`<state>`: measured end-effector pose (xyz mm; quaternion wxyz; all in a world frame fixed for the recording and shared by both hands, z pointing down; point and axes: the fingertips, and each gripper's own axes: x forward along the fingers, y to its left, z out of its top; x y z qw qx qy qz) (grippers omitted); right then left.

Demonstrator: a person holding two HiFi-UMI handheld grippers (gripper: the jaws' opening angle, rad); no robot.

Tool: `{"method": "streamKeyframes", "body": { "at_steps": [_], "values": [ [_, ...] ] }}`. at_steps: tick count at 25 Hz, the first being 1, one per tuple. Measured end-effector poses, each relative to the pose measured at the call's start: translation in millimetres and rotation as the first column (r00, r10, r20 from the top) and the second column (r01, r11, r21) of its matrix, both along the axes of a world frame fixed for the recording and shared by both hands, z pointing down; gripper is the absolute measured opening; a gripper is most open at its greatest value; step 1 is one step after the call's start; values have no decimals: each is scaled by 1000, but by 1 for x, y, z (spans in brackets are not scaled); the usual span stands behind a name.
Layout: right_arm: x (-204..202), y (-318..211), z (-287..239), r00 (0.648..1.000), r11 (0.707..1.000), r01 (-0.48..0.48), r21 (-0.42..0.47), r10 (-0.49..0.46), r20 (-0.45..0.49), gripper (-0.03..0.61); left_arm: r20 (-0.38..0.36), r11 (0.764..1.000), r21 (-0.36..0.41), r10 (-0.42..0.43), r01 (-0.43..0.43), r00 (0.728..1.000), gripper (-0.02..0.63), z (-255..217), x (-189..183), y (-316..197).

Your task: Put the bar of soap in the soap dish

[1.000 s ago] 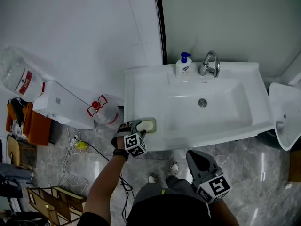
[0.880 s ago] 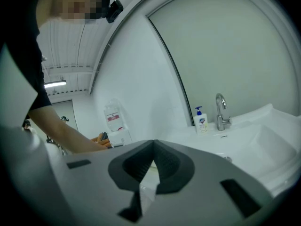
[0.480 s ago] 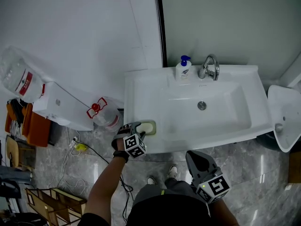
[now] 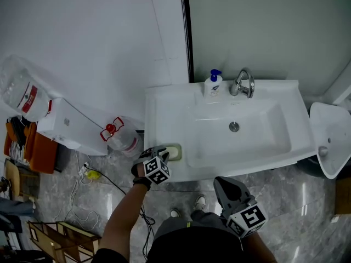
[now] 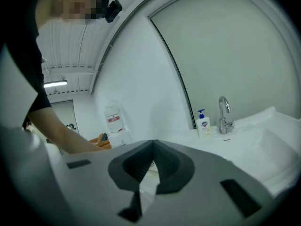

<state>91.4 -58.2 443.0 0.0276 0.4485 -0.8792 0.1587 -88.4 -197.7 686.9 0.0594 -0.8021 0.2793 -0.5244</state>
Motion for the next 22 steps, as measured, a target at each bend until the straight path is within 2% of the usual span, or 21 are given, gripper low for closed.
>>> {"method": "streamKeyframes", "body": {
  "at_steps": [3,7,9,16,22],
  "values": [
    [0,-2,-1,1000,1000,-1,-6,1,10,11,-68,997,-58,-48,44,997,54,1,5,1],
    [-4,-8,-7,1000,1000,5,9,-5,11,11,-105,993,-80,-98,90,990,38,0,3,-1],
    [-4,-11,-9,1000,1000,5,12,-5,9,11,-146,988,-89,-142,130,979,31,-6,2,-3],
    [-5,-23,-10,1000,1000,3,12,-3,-5,11,-326,962,-104,-274,253,905,21,-46,7,-12],
    [-11,-30,-21,1000,999,17,35,-17,-22,11,-445,948,-61,-307,314,841,21,-95,2,-12]
  ]
}}
